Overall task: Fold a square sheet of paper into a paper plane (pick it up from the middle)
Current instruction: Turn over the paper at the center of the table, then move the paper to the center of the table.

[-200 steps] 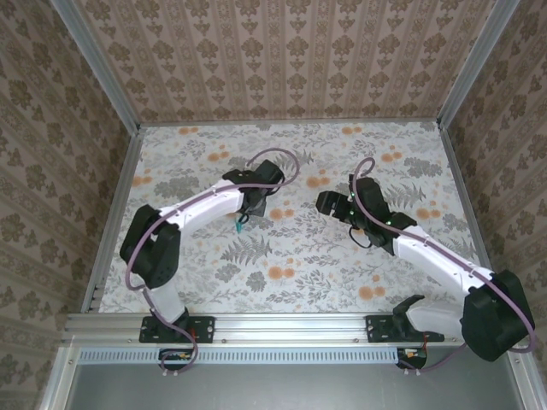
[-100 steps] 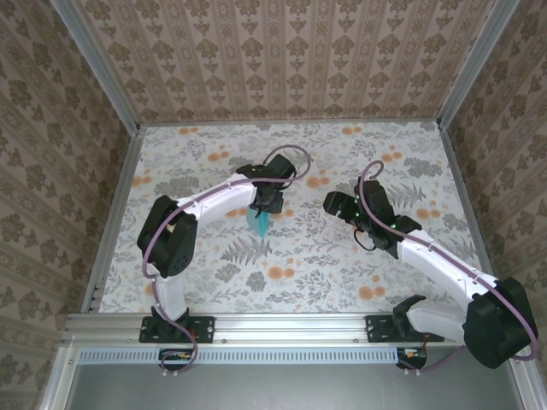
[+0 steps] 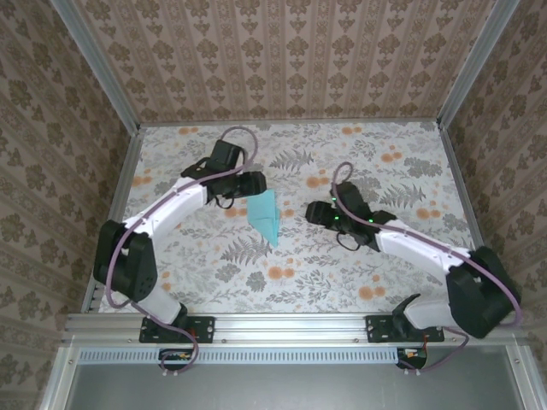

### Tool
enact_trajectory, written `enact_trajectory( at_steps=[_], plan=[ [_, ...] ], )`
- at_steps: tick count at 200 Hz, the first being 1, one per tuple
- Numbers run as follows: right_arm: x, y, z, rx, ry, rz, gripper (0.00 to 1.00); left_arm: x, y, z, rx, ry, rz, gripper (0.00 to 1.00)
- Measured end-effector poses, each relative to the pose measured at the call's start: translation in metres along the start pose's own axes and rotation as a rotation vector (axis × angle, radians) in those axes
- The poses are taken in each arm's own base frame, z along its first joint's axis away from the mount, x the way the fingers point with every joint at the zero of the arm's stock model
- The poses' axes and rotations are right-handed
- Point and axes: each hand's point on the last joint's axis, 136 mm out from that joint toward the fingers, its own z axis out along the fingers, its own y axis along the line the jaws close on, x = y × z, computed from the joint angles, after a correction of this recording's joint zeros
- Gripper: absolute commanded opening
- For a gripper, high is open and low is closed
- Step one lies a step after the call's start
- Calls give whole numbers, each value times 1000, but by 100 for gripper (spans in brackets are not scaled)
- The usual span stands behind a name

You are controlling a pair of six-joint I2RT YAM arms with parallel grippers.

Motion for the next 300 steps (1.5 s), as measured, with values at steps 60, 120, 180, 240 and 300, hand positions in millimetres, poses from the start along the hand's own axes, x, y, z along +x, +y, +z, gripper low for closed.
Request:
enact_trajectory(
  at_steps=[60,120,180,240,300],
  plan=[
    [48,114,65,-146,177,-162,49,24,89,-18,-136,-26,-196,84],
    [58,121,106,-104,243,-171,47,33,108,-24,-154,-40,-252,86],
    [50,85,119,-25,263,-147,46,29,101,-20,-98,-38,-262,84],
    [58,62,125,-23,317,-171,45,30,92,-14,-35,-16,-290,84],
    [63,35,105,-116,402,-284,40,37,76,-8,57,21,-285,82]
  ],
)
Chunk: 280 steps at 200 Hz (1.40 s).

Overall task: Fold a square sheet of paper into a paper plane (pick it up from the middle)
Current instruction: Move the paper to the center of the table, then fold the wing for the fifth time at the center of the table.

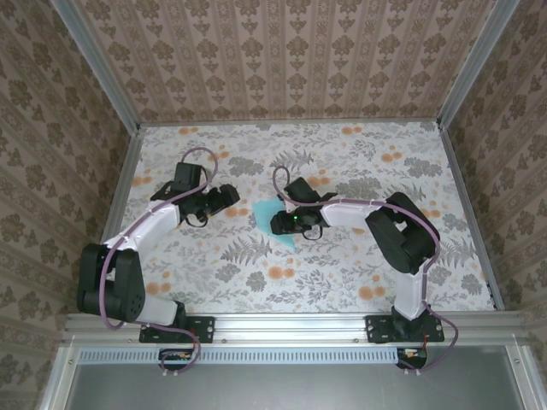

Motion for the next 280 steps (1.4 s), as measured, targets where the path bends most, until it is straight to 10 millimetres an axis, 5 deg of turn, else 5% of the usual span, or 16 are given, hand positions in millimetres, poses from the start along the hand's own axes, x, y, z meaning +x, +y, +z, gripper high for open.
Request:
enact_trajectory(
  at_steps=[83,155,280],
  plan=[
    [12,-20,-19,-156,48,77,37,81,-24,49,127,229,-115,73],
    [8,-26,-25,-293,29,220,38,103,-43,78,154,302,-176,63],
    [6,-31,-30,-370,15,288,39,102,-69,102,237,342,-203,32]
  ],
)
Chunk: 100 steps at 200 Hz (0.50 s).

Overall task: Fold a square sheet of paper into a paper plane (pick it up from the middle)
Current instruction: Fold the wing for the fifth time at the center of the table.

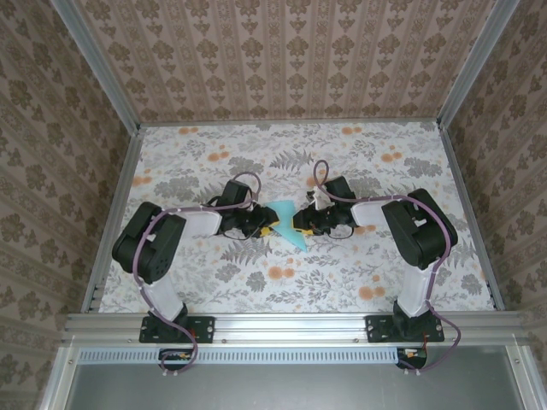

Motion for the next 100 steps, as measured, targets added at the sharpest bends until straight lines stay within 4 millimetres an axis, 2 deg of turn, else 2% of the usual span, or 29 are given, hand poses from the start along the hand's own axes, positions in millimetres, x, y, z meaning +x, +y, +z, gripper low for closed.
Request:
enact_trajectory(
  at_steps=[49,70,100],
  plan=[
    [0,2,-1,-17,-13,-5,44,1,-2,6,22,13,-20,10],
    [-1,2,-6,1,-46,-32,43,0,-4,6,29,13,-22,5],
    [3,11,-24,78,-150,-161,58,-1,-5,6,33,12,-21,3]
  ],
)
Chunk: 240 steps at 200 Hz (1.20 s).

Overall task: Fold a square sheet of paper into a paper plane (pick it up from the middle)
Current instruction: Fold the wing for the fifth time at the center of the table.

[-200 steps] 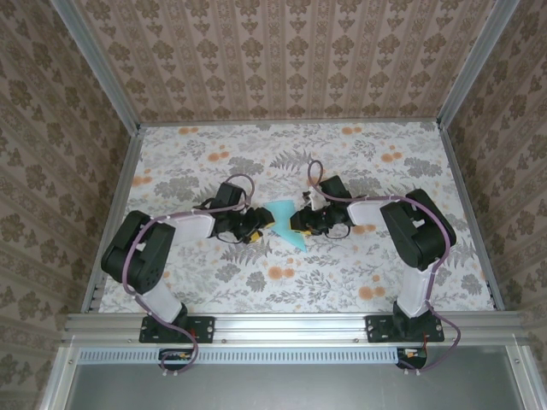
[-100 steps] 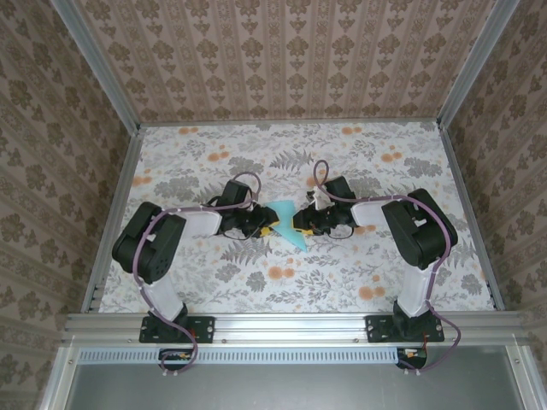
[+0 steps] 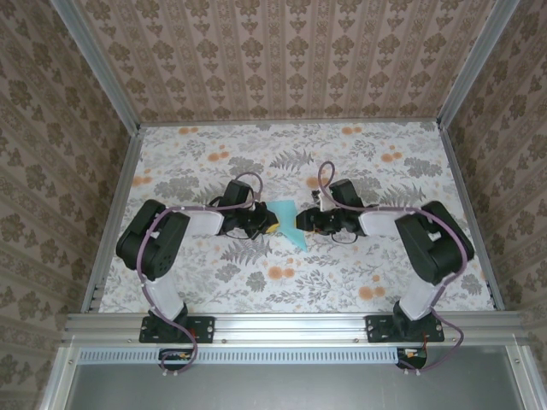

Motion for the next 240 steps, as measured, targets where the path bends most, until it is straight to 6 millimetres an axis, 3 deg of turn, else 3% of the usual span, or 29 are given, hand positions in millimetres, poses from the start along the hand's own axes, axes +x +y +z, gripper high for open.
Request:
enact_trajectory(
  at_steps=[18,44,75,127,168,240],
  plan=[
    [-5,17,-11,30,-67,-116,66,-1,-2,0,1,-1,1,3],
    [-11,30,-15,93,-133,-269,67,0,-6,0,2,2,5,3],
    [-2,26,-8,194,-141,-422,65,2,-12,-2,3,6,11,3],
    [33,11,4,304,-119,-674,61,2,-13,-2,-3,8,6,3],
    [29,26,13,346,-188,-847,55,3,-11,-3,-11,13,0,3],
    [24,13,31,452,-218,-994,47,3,-11,-4,-15,14,-2,2]
  ],
)
